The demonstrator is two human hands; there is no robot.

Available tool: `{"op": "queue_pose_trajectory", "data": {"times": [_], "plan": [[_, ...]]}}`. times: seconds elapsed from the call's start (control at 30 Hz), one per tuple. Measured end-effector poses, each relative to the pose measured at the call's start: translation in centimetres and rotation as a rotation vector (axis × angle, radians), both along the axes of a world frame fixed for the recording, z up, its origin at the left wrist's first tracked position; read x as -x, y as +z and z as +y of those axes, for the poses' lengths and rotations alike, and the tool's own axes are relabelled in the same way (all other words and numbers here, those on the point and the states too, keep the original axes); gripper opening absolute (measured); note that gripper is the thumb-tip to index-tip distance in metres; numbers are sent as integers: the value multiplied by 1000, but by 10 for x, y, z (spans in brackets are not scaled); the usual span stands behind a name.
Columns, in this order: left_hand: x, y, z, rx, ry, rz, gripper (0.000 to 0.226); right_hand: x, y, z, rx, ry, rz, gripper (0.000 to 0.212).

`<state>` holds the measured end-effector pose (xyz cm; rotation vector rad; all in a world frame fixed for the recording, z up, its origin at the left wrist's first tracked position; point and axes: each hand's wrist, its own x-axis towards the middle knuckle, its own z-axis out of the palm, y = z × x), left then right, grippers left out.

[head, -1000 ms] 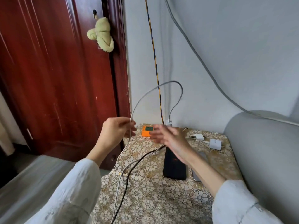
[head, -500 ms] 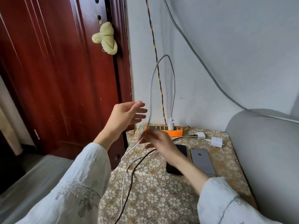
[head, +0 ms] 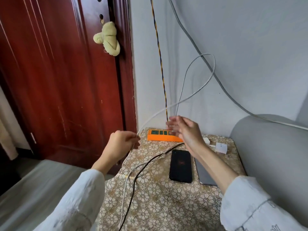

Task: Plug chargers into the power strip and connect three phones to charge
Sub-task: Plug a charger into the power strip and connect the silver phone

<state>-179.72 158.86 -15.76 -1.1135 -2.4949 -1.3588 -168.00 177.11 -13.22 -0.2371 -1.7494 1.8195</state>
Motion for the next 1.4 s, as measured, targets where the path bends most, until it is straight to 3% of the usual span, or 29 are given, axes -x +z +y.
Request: {"op": "queue_pose_trajectory", "data": {"times": [0.1,0.23,0.3,0.4,0.47,0.57,0.73,0.83,0.9,1.03,1.17,1.23,1.4], "plan": [[-2,26,9,-171,-38,-104,11,3,-31,-19,-53,98,-181,24],[-8,54,25,-179,-87,-77,10,17,-59,-62,-81,235,-290,33],[-11,60,32,-180,-110,-115,9,28,-63,-78,-223,194,-322,38],[-9,63,34,-216,-123,-165,7,39,-57,-87,-328,52,-297,24],[-8,62,32,-250,-135,-190,6,42,-55,-85,-386,-9,-299,33],[-2,59,31,-246,-152,-210,11,42,-58,-84,-389,72,-289,24],[15,21,16,-129,-57,-192,21,32,-68,-66,-163,91,-143,15],[13,-18,-7,139,-176,-257,25,28,-52,-47,-68,45,-89,17],[10,-35,-16,188,-222,-331,30,28,-37,-39,-20,35,-42,17],[17,-45,-22,293,22,-135,22,29,-3,-26,117,-12,73,15],[22,-42,-19,262,30,15,6,26,13,-14,291,-9,136,15],[21,-44,-17,228,12,-8,5,24,10,-11,327,-28,136,14],[23,-26,-25,-125,173,-85,11,23,-16,-16,260,-1,10,19]]}}
